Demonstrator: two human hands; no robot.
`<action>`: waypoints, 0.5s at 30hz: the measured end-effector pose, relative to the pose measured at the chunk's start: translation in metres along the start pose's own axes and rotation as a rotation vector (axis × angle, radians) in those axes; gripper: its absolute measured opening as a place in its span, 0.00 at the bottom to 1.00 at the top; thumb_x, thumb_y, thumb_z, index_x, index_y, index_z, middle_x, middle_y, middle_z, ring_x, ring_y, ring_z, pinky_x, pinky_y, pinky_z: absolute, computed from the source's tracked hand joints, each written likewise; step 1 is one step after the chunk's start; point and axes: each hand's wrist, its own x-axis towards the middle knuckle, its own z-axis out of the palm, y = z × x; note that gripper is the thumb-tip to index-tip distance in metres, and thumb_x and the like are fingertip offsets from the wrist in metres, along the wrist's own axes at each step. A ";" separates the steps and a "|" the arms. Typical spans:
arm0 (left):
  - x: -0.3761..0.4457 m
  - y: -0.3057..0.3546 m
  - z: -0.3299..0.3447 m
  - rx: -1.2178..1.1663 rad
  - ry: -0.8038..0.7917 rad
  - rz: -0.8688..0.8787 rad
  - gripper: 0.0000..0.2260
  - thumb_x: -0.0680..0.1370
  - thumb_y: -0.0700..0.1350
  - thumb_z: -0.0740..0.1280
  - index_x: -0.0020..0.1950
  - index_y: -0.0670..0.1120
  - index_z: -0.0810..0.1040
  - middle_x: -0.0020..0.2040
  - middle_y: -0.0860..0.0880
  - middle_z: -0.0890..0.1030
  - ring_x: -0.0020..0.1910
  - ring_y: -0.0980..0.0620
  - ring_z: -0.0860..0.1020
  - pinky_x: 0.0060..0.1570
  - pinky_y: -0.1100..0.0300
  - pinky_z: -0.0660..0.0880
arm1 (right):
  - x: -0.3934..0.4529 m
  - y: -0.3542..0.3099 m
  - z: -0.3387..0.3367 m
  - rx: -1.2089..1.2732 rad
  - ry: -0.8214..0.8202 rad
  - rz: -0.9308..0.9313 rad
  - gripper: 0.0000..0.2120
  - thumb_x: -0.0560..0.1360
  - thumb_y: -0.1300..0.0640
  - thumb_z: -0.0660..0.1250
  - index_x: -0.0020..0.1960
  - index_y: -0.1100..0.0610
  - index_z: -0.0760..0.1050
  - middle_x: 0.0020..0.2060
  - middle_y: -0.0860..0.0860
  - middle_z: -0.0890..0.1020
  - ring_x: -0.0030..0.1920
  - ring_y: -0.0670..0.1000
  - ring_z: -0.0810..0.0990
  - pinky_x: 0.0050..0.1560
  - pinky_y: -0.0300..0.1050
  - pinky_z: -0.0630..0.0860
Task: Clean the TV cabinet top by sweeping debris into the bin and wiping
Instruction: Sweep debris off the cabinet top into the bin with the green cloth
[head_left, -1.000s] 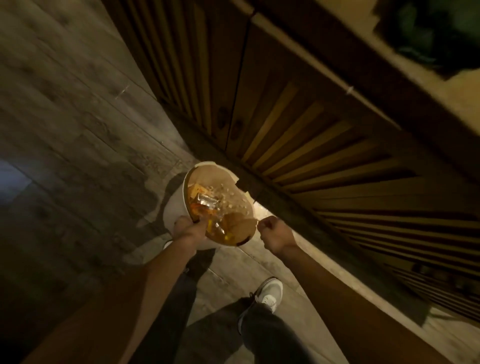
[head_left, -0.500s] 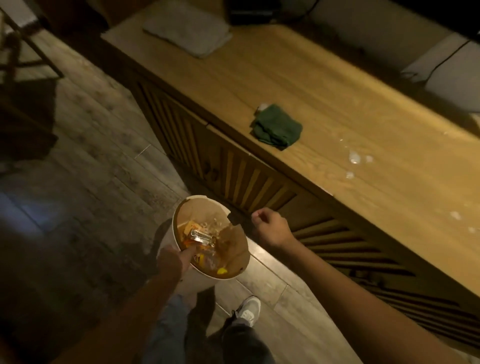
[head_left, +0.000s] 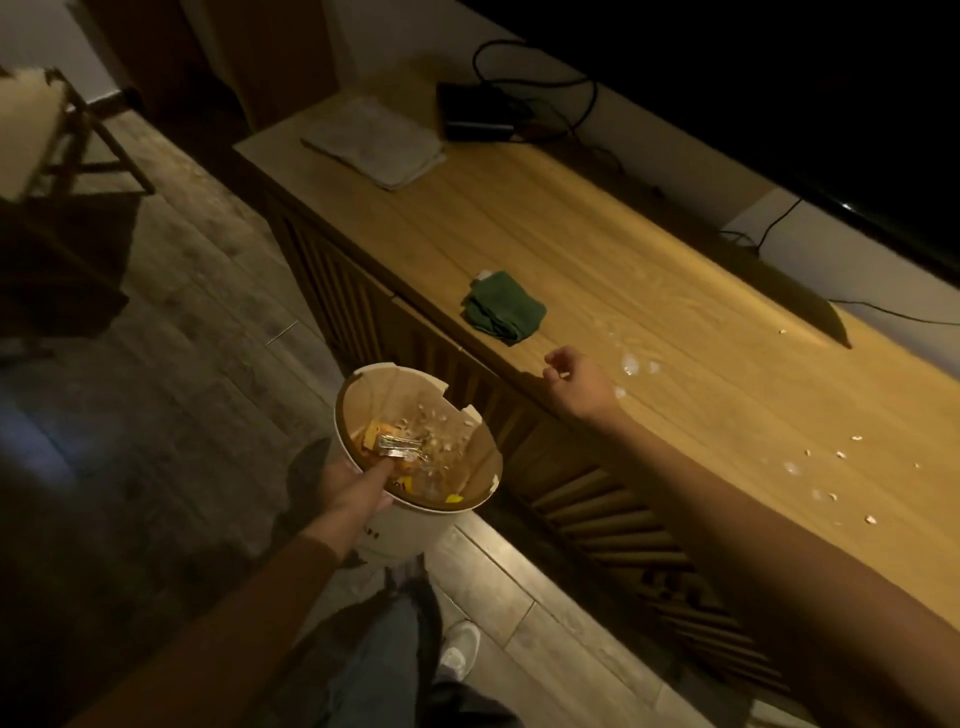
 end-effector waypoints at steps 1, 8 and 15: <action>0.001 0.002 0.003 -0.003 -0.006 0.010 0.11 0.72 0.38 0.76 0.52 0.40 0.80 0.47 0.42 0.83 0.42 0.46 0.82 0.33 0.59 0.81 | 0.009 -0.005 -0.002 -0.012 -0.005 -0.009 0.15 0.83 0.56 0.61 0.69 0.57 0.72 0.64 0.57 0.80 0.61 0.57 0.79 0.59 0.52 0.77; 0.029 0.019 0.004 0.153 0.051 -0.014 0.16 0.73 0.49 0.77 0.51 0.39 0.78 0.48 0.39 0.83 0.44 0.42 0.84 0.50 0.44 0.83 | 0.083 -0.038 0.008 -0.145 0.002 -0.130 0.25 0.84 0.51 0.61 0.79 0.52 0.61 0.72 0.56 0.71 0.69 0.58 0.72 0.68 0.56 0.73; 0.038 0.028 0.006 0.264 0.138 0.023 0.11 0.72 0.52 0.75 0.43 0.46 0.79 0.42 0.44 0.83 0.47 0.41 0.82 0.51 0.48 0.79 | 0.127 -0.046 0.042 -0.388 -0.059 -0.161 0.27 0.83 0.39 0.56 0.80 0.39 0.54 0.80 0.55 0.60 0.77 0.60 0.61 0.73 0.65 0.58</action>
